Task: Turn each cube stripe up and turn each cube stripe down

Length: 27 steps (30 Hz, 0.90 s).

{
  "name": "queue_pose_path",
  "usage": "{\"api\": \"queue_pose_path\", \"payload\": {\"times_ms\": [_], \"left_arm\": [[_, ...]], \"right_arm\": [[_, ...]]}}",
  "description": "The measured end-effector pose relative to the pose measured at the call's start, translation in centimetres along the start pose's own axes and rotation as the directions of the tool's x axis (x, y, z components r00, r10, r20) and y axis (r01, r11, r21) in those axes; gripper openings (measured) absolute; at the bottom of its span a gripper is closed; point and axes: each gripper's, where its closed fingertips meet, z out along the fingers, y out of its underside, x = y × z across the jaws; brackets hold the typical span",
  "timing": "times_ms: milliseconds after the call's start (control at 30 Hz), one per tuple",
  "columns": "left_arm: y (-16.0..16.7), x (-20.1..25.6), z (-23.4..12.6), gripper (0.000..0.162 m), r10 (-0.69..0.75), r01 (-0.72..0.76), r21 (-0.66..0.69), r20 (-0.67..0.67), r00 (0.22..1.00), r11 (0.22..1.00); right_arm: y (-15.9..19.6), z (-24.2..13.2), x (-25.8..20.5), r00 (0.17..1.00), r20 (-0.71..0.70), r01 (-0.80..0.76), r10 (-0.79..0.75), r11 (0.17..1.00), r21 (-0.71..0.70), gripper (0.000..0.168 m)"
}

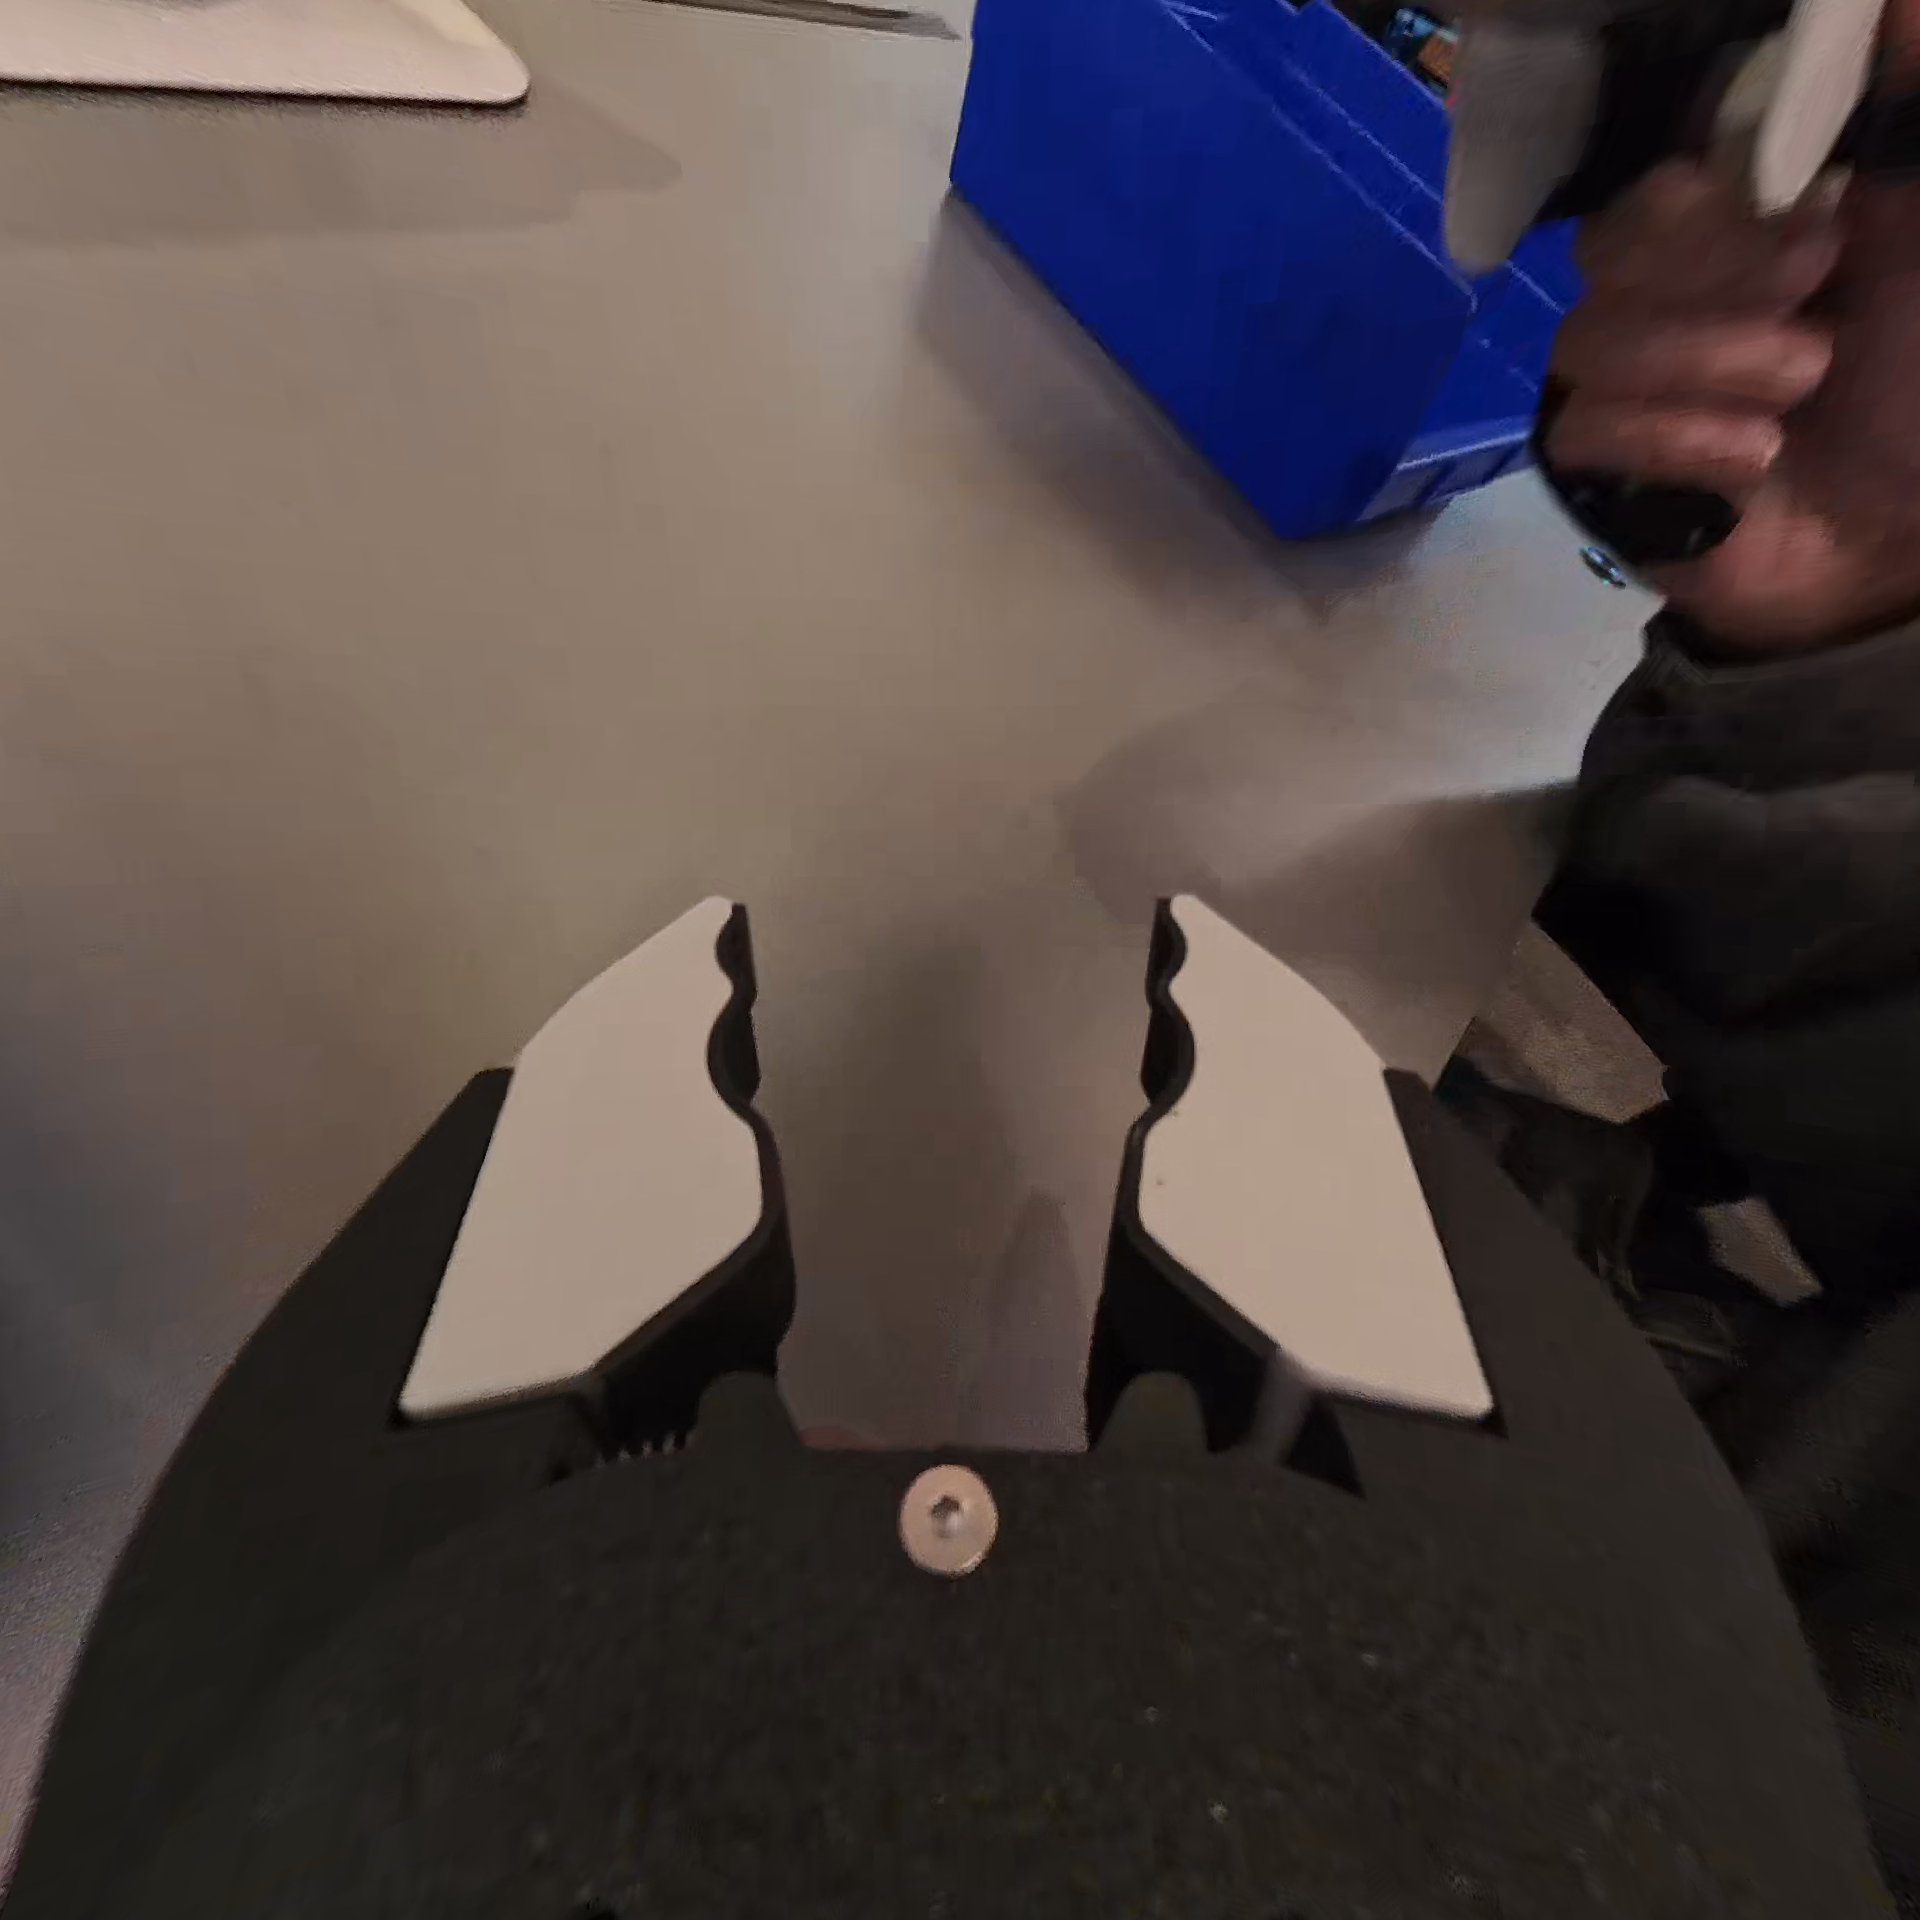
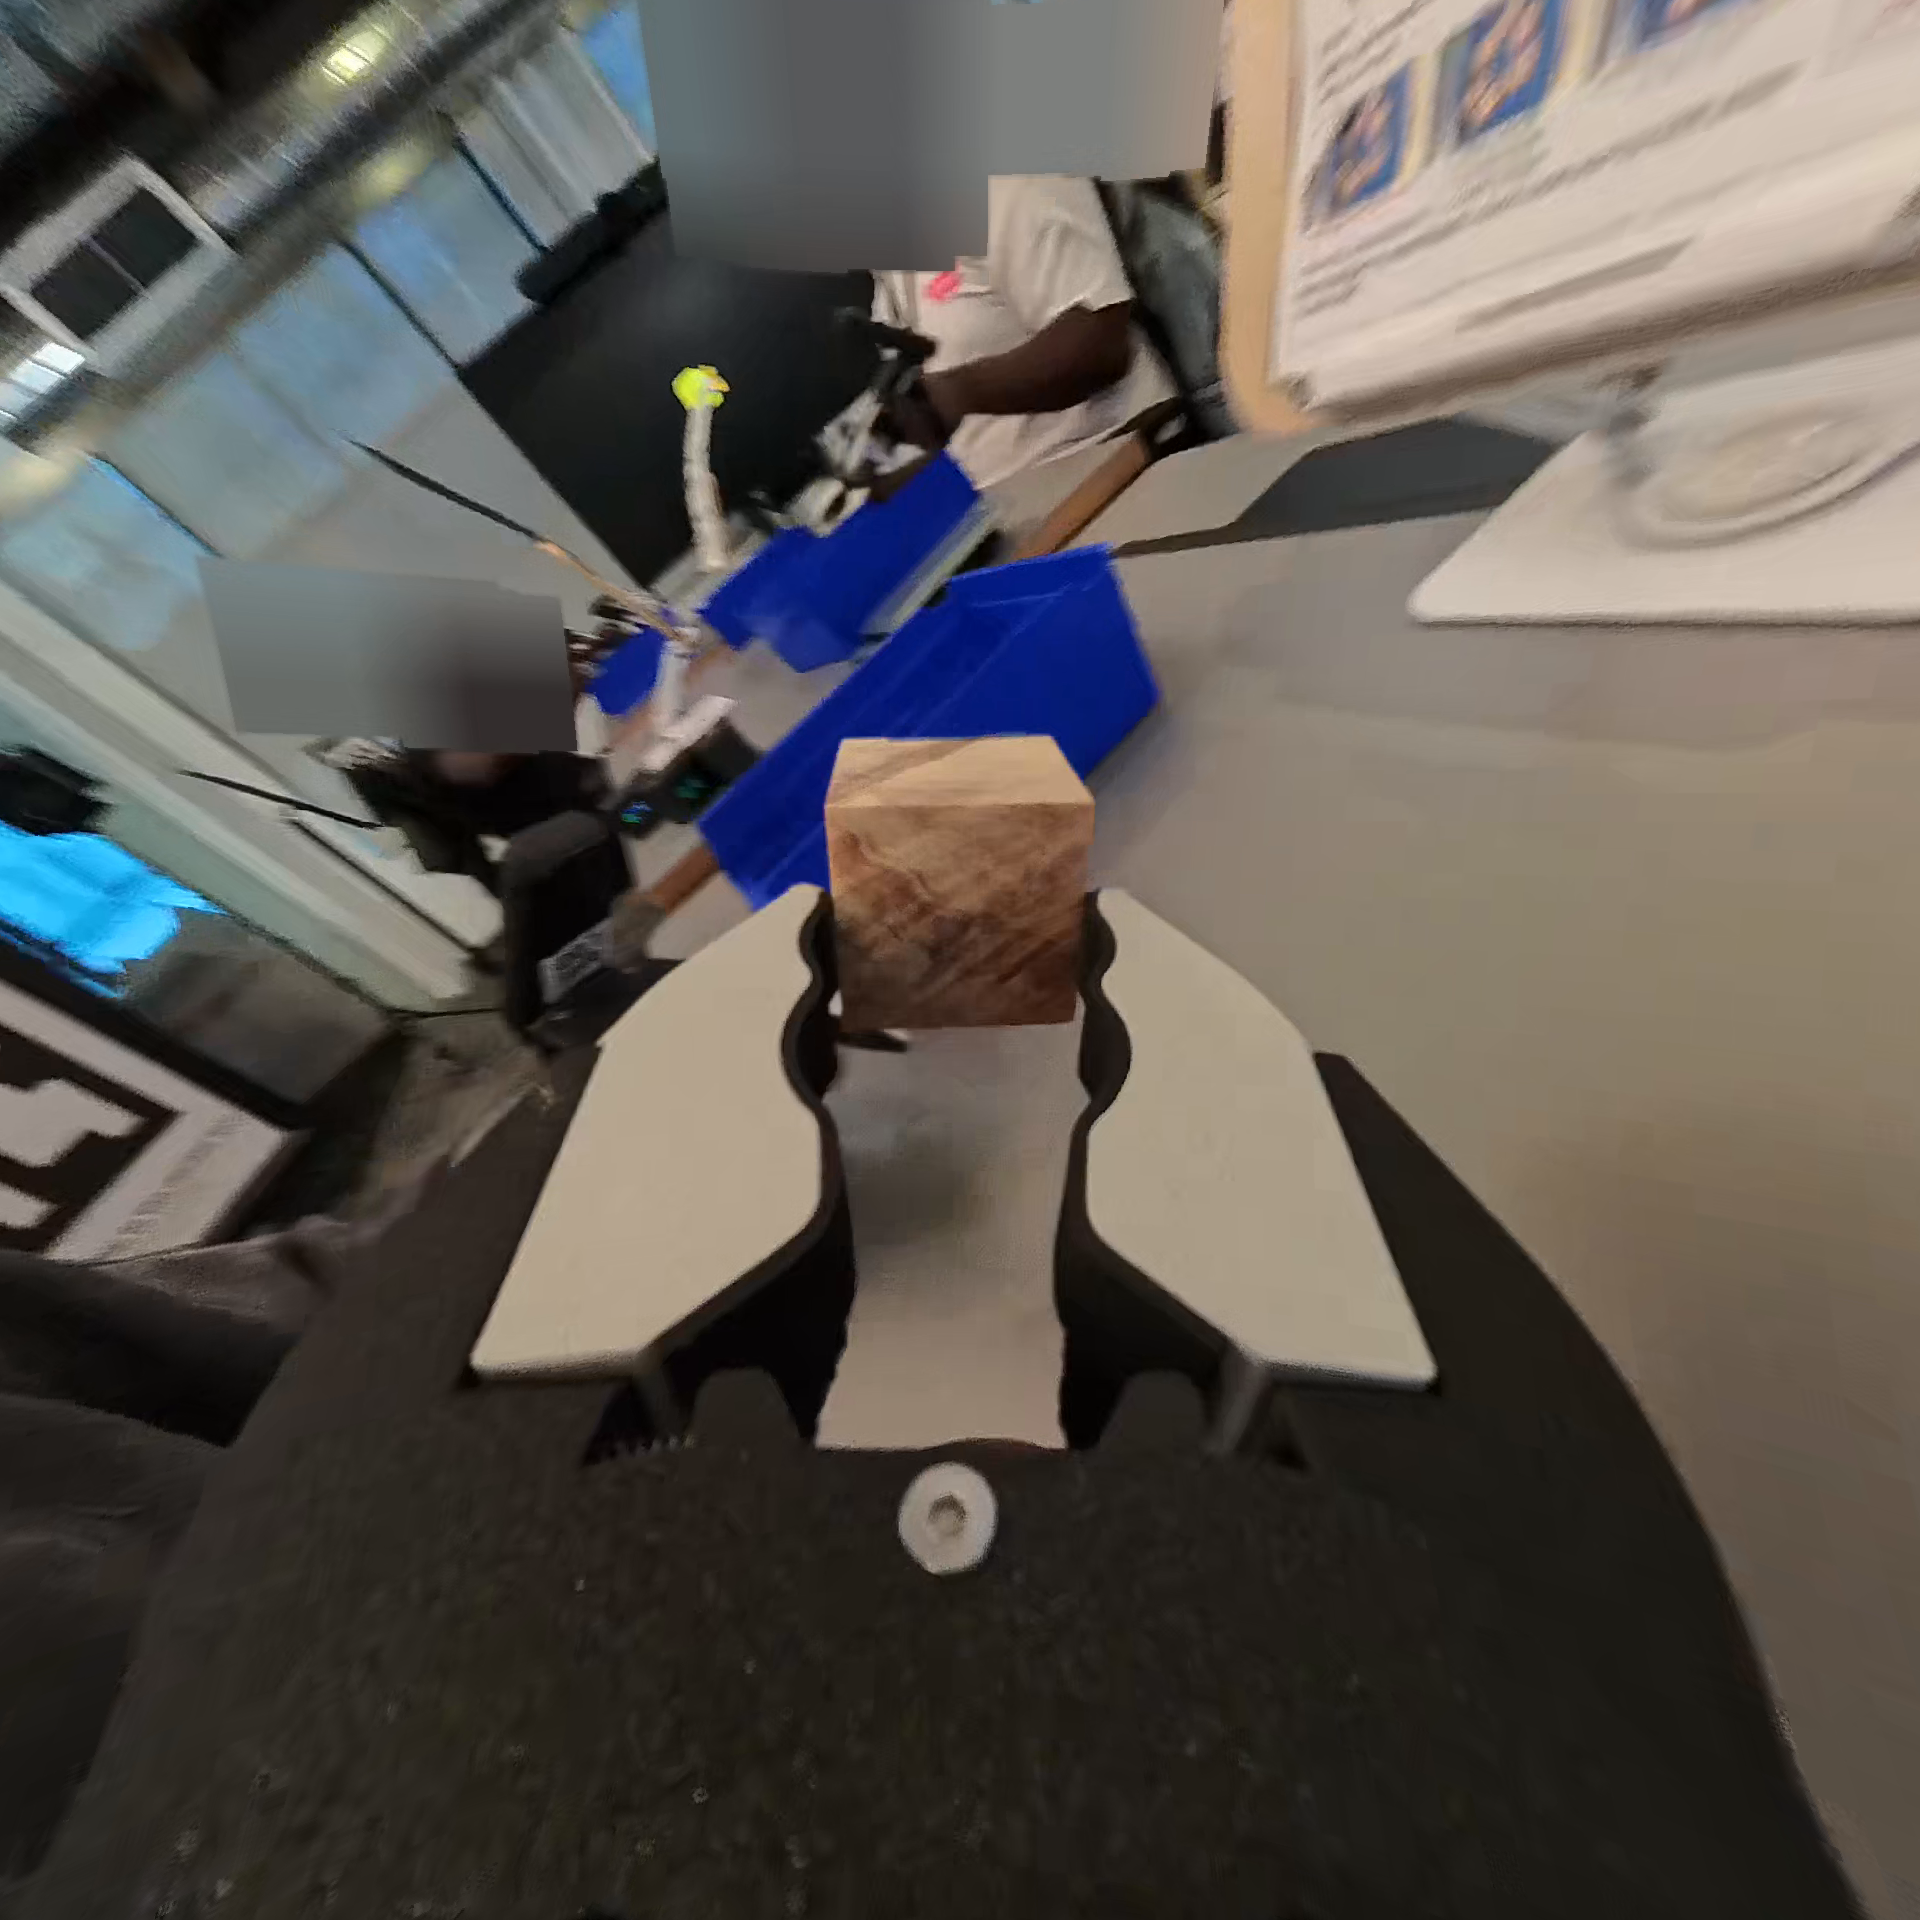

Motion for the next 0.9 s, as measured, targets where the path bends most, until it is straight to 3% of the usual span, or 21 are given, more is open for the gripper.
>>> {"api": "queue_pose_path", "payload": {"times_ms": [67,133,200,267,367,467,567,700,900], "left_arm": [[-0.6,0.3,-0.2,0.072,0.017,-0.017,0.011,-0.014,1.0,1.0],[-0.8,0.2,-0.4,0.071,0.032,-0.032,0.011,-0.016,0.999,0.999],[-0.9,0.1,-0.6,0.07,0.04,-0.039,0.021,-0.006,0.999,0.999],[-0.8,0.5,-0.5,0.069,0.044,-0.044,0.011,-0.027,0.999,0.999],[-0.6,0.8,-0.4,0.069,0.059,-0.06,-0.005,-0.029,0.998,0.998],[-0.2,1.1,-0.3,0.069,0.079,-0.08,-0.028,-0.03,0.996,0.996],[0.0,1.2,-0.2,0.069,0.096,-0.097,-0.04,-0.016,0.995,0.994],[0.3,1.3,0.0,0.069,0.114,-0.114,-0.057,-0.009,0.993,0.992],[0.5,1.3,0.2,0.069,0.107,-0.108,-0.068,-0.018,0.994,0.992]], "right_arm": [[-3.0,-3.4,1.3,0.984,-0.154,0.087,-0.085,0.996,0.004,0.044],[-5.7,-8.0,4.1,0.905,-0.394,0.151,-0.161,0.987,-0.058,0.044],[-7.2,-13.4,8.7,0.725,-0.653,0.127,-0.217,0.975,-0.184,0.044],[-6.5,-17.5,13.5,0.565,-0.803,-0.054,-0.186,0.964,-0.261,0.045],[-3.5,-17.6,18.6,0.539,-0.828,-0.267,-0.156,0.901,-0.343,0.045],[0.4,-17.2,22.1,0.497,-0.835,-0.436,-0.235,0.765,-0.474,0.045],[3.0,-16.4,23.9,0.487,-0.837,-0.547,-0.248,0.661,-0.514,0.045],[4.1,-15.0,24.3,0.504,-0.825,-0.562,-0.256,0.628,-0.539,0.045],[4.0,-14.7,24.2,0.507,-0.805,-0.516,-0.308,0.64,-0.569,0.048]]}}
